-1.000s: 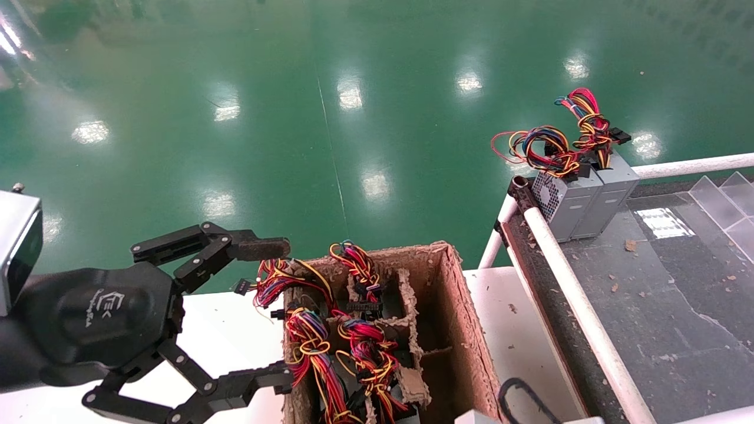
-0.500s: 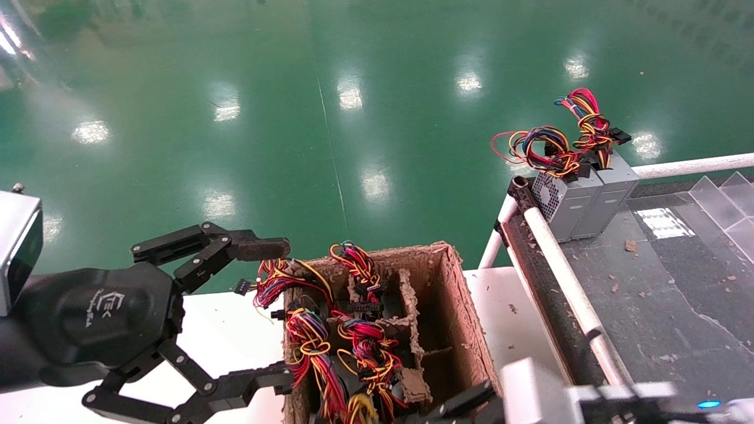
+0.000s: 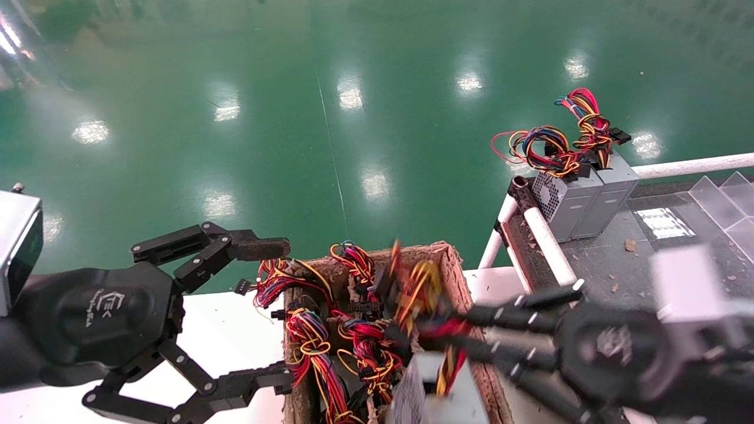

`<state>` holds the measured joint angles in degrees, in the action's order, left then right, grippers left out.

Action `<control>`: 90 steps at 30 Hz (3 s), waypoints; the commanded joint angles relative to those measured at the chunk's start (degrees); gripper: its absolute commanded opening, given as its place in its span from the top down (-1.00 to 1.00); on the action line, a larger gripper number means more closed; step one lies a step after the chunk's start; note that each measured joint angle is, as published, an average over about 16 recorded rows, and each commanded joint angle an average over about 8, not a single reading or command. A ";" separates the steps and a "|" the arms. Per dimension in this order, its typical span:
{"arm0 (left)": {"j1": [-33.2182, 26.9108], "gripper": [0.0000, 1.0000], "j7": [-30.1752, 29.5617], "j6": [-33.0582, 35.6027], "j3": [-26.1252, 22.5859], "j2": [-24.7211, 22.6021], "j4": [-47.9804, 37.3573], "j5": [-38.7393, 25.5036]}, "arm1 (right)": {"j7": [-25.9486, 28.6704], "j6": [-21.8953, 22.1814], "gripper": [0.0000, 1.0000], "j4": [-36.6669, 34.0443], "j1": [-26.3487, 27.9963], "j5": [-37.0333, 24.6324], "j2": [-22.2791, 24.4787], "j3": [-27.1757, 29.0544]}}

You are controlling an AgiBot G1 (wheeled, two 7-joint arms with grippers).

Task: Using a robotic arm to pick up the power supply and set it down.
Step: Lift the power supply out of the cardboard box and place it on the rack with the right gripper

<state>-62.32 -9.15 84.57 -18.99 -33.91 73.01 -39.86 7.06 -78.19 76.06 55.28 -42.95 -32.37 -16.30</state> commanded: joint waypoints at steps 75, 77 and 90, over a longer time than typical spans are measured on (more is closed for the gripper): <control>-0.03 -1.00 0.05 -0.04 -0.10 0.04 0.00 0.07 | -17.80 17.98 1.00 -44.27 35.83 -33.95 -5.46 -5.77; -0.03 -1.00 0.05 -0.04 -0.11 0.04 0.00 0.07 | -18.40 18.10 1.00 -45.40 36.88 -34.63 -6.18 -6.14; -0.03 -1.00 0.06 -0.05 -0.12 0.05 0.00 0.08 | -22.93 18.83 1.00 -53.61 43.18 -37.41 -10.60 -7.63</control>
<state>-62.35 -9.09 84.52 -19.11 -33.86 73.01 -39.77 -15.90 -59.30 22.61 98.22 -80.28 -42.92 -23.89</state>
